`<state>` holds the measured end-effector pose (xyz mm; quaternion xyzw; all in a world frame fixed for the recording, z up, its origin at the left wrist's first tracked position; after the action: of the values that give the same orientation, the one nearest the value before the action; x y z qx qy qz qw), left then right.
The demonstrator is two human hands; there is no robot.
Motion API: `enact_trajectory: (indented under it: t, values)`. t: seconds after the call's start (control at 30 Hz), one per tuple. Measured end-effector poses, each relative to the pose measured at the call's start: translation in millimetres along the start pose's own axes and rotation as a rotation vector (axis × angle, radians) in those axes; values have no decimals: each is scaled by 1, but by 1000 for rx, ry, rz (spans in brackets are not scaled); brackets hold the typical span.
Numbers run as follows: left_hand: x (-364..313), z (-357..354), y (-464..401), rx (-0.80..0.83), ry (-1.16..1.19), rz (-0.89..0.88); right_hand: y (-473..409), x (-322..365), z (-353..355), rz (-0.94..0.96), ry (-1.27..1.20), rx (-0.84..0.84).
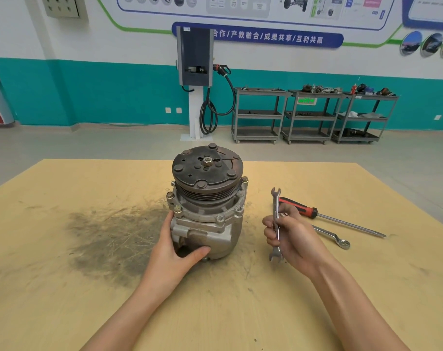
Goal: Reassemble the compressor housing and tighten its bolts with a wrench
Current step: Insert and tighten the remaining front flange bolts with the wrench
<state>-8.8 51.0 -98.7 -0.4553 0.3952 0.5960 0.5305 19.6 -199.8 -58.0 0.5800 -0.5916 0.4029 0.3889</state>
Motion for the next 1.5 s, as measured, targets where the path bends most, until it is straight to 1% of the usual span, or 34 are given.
enact_trajectory:
  t: [0.13,0.2,0.23,0.27,0.3,0.37,0.43,0.57,0.63,0.7,0.77,0.93,1.13,1.3,1.4,1.5]
  values:
    - [-1,0,0,1,-1,6,0,4,-2,6,-292,95]
    - [-1,0,0,6,-2,6,1,8,-4,51,-421,163]
    - [-1,-1,0,8,-1,5,1,10,-4,85,-443,185]
    - [-1,-1,0,8,-1,5,2,13,-6,125,-415,197]
    - [-1,-1,0,7,-2,4,2,13,-6,170,-337,181]
    - [0,-1,0,6,-5,0,3,14,-6,278,-128,89]
    - [0,0,0,8,0,-1,4,14,-6,391,3,4]
    - [1,0,-2,12,13,-5,8,17,-7,512,79,-103]
    - [2,-1,-2,14,26,-3,6,24,-7,548,72,-151]
    - [4,-2,-3,15,37,-4,3,32,-6,556,7,-206]
    - [5,-2,-4,10,45,-4,-4,41,-9,543,-40,-223]
    - [6,-1,-5,10,44,-9,-17,55,-27,509,-57,-142]
    - [8,-1,-6,4,53,-5,-27,63,-42,500,70,-59]
    - [9,0,-7,-1,52,-15,-31,64,-43,493,110,-68]
    - [8,0,-6,14,57,-22,-38,67,-44,421,165,-72]
    - [7,0,-5,21,53,-23,-46,72,-48,354,220,-23]
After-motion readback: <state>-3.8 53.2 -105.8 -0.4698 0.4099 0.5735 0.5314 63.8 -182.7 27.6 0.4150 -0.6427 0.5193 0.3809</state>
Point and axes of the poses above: each hand's wrist, its own y-axis away from the middle knuckle, its own z-axis out of the back of the hand, x = y × z, the point moved 4 cm from there along -y, towards the middle knuckle, and after that the axes turned 9 degrees about z, right-handed, at the moved point
